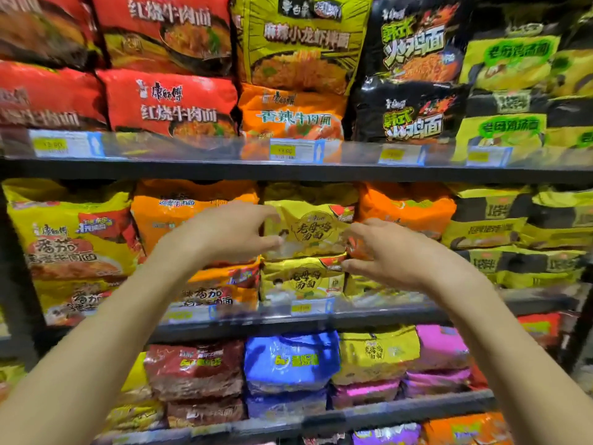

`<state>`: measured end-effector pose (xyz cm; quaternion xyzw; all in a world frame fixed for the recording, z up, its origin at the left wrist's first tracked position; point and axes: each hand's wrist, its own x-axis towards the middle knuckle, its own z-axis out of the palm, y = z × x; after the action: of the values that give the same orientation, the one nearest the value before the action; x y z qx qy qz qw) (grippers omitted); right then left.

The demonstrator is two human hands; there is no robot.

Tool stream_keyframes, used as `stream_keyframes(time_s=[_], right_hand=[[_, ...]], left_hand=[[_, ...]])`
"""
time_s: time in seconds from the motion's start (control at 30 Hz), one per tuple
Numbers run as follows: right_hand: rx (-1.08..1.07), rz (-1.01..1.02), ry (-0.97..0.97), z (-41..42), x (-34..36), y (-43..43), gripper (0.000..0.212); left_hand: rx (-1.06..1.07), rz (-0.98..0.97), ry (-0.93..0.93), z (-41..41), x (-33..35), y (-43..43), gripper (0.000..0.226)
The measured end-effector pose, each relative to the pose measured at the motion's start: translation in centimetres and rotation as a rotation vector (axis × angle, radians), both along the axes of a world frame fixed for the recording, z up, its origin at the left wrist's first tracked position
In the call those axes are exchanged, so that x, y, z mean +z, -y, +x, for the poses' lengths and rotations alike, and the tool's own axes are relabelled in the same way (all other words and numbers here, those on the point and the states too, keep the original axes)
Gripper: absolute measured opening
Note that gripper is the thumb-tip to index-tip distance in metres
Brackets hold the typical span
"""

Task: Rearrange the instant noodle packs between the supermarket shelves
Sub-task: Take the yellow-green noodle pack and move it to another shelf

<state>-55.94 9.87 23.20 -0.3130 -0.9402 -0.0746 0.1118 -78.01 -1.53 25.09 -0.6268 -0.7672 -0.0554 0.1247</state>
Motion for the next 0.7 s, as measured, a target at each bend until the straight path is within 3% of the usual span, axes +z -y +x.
stream_keyframes(time_s=[0.2, 0.4, 0.53, 0.7], right_hand=[[0.134, 0.218, -0.218, -0.2, 6.2, -6.2, 0.055], [0.307, 0.237, -0.573, -3.3, 11.4, -9.8, 0.062], [0.363, 0.231, -0.807, -5.9, 14.9, -11.2, 0.072], [0.309, 0.267, -1.003, -8.6, 18.7, -11.4, 0.080]], left_hand=[[0.140, 0.293, 0.051, 0.3, 5.9, -2.2, 0.048], [0.187, 0.640, 0.082, -1.2, 10.9, -3.1, 0.055], [0.123, 0.896, 0.089, -2.9, 13.3, -4.8, 0.065], [-0.041, 0.951, 0.099, -4.8, 15.4, -7.5, 0.084]])
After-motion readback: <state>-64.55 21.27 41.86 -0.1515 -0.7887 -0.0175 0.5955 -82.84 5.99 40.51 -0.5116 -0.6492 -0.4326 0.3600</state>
